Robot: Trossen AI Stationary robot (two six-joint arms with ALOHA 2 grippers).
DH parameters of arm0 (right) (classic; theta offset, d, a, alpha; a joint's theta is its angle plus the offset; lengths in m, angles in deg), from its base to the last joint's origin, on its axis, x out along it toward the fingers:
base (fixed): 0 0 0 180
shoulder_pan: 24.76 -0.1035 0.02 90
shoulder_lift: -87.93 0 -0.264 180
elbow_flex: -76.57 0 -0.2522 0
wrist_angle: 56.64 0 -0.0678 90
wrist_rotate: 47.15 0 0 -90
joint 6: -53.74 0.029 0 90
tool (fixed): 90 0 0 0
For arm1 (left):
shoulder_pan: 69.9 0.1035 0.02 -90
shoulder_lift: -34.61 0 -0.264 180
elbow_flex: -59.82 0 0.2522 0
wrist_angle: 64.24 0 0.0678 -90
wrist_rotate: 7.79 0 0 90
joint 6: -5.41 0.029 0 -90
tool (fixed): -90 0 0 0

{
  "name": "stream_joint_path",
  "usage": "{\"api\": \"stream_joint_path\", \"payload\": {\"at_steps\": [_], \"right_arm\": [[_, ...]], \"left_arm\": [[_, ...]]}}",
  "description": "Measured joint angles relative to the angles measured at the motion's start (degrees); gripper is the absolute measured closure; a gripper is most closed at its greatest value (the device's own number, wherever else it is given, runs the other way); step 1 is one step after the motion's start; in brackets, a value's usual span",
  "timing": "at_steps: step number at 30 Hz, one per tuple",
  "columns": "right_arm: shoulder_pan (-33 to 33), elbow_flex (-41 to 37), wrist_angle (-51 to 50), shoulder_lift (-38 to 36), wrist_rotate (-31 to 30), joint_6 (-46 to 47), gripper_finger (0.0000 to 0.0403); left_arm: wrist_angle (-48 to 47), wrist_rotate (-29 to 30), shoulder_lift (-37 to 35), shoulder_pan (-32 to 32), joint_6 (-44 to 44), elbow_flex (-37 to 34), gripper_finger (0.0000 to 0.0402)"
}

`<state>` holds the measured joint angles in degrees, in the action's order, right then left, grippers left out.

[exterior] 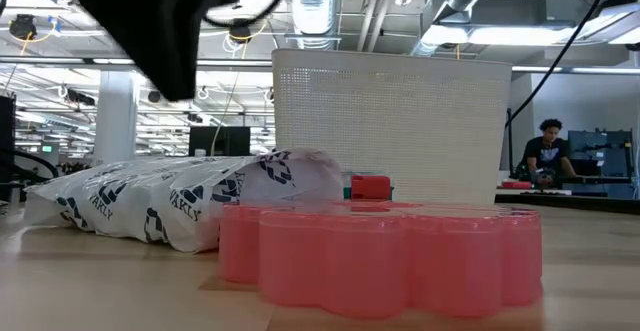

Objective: Pick & place medical supplies in basket/bin
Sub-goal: Put the mailer bag into the white bin

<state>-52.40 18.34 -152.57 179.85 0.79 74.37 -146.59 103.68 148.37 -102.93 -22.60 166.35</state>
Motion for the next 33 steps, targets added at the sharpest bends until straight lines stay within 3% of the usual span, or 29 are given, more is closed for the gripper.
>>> {"api": "stream_joint_path", "payload": {"at_steps": [6, 9, 12, 18, 23, 28, 33], "right_arm": [[0.0, -0.08, -0.83, 0.0, 0.14, 1.86, 0.0153], [0.02, -1.17, -0.76, 0.0, 0.79, 2.05, 0.0153], [0.19, -3.82, 1.07, 0.0, 1.61, 2.95, 0.0153], [0.48, -10.5, 1.94, 0.04, 1.74, 5.4, 0.0153], [0.76, -15.15, 0.83, -0.37, 1.61, 9.83, 0.0153], [0.66, -21.79, 2.73, -4.42, 1.22, 14.29, 0.0153], [-0.32, -32.73, 11.93, -12.83, 2.71, 14.32, 0.0153]], "left_arm": [[-1.45, -2.6, 3.33, -0.4, 1.67, -1.05, 0.0273], [-6.73, -2.02, 3.67, -0.46, -7.86, -1.08, 0.0257], [-10.85, -0.89, 3.36, -0.46, -17.35, -1.07, 0.0251], [-21.18, 3.43, -0.54, -2.34, -24.46, -1.06, 0.025], [-20.46, 6.67, -6.97, -3.26, -26.85, -2.88, 0.025], [-18.45, 9.85, -16.16, -3.96, -33.36, -11.55, 0.025], [-0.01, 10.34, -29.05, -4.22, -33.67, -27.91, 0.025]]}}
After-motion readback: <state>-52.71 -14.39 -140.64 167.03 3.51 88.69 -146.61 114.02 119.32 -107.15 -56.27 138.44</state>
